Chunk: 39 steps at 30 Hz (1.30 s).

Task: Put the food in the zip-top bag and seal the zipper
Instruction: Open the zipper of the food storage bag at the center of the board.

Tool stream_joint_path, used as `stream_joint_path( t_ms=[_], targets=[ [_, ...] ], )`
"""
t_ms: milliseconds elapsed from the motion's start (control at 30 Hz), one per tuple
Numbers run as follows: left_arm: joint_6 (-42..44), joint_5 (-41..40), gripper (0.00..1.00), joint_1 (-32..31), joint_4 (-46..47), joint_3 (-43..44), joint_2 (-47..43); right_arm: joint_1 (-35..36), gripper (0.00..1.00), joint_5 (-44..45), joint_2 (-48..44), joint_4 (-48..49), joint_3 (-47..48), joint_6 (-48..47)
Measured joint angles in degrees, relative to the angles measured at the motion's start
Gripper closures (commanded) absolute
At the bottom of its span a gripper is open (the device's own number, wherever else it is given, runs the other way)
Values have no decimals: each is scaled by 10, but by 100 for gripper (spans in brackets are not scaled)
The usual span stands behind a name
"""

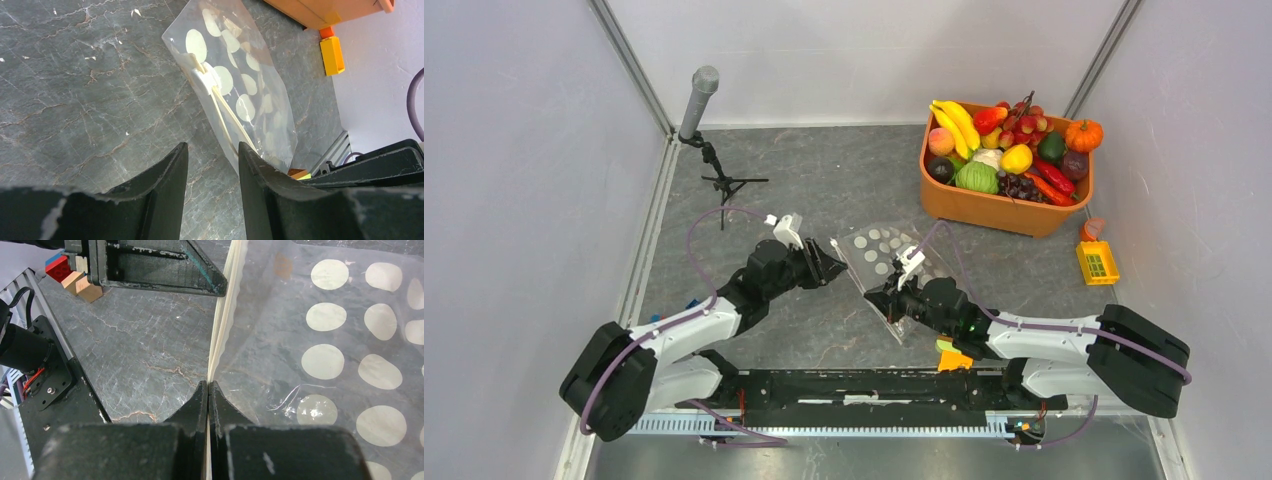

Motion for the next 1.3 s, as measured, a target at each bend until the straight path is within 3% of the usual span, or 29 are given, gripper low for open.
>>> stream_joint_path(
  t_ms=[433, 567, 800, 900, 1133, 1300],
  targets=[
    [0, 5, 52, 0, -2, 17, 56, 11, 100, 5, 4, 3, 0, -10],
    [0, 6, 57, -2, -2, 23, 68, 12, 100, 13, 7, 5, 0, -8],
    [0, 13, 58, -23, 4, 30, 85, 12, 100, 35, 5, 52, -11, 17],
    [0, 7, 65, -50, 12, 33, 94, 14, 100, 47, 2, 76, -25, 34],
    [-2, -5, 97, -66, 29, 33, 94, 14, 100, 72, -16, 97, -38, 57],
    [-2, -10, 98, -66, 35, 33, 76, 15, 97, 73, -24, 91, -37, 56]
  ],
)
